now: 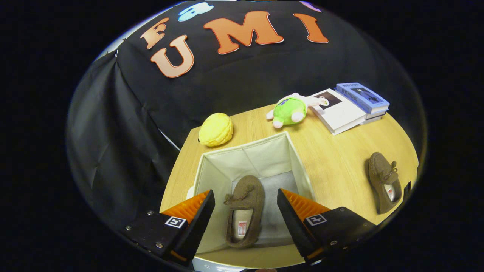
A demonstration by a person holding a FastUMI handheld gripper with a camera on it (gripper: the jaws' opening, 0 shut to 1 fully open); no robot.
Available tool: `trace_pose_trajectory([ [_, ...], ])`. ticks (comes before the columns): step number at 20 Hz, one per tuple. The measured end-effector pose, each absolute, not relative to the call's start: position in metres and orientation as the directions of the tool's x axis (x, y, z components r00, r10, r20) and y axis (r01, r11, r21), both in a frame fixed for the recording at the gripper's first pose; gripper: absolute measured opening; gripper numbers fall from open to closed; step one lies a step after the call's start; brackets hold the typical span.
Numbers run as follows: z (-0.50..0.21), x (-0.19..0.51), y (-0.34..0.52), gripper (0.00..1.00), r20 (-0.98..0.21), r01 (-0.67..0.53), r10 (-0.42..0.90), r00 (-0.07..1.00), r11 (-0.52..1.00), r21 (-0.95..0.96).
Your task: Open the storage box then place both shoes into the box .Put the left shoe in first, then the right shoe, with the right side of both shoes facing outward in a uniform manner.
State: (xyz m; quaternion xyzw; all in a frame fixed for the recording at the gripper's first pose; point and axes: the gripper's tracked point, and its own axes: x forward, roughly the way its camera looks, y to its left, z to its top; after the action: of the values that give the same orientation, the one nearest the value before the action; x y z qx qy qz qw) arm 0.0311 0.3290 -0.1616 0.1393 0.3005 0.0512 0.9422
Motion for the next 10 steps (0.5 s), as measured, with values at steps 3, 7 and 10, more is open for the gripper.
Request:
trace_pose_trajectory([
  [3, -0.154, 0.029, 0.301, 0.99, -0.538, 0.003, 0.162, 0.827, 0.956, 0.292],
  [7, -0.151, 0.024, 0.246, 0.99, -0.534, 0.047, 0.115, 0.837, 0.959, 0.279],
  [10, -0.154, 0.018, 0.2, 0.99, -0.537, 0.093, 0.066, 0.841, 0.96, 0.263],
])
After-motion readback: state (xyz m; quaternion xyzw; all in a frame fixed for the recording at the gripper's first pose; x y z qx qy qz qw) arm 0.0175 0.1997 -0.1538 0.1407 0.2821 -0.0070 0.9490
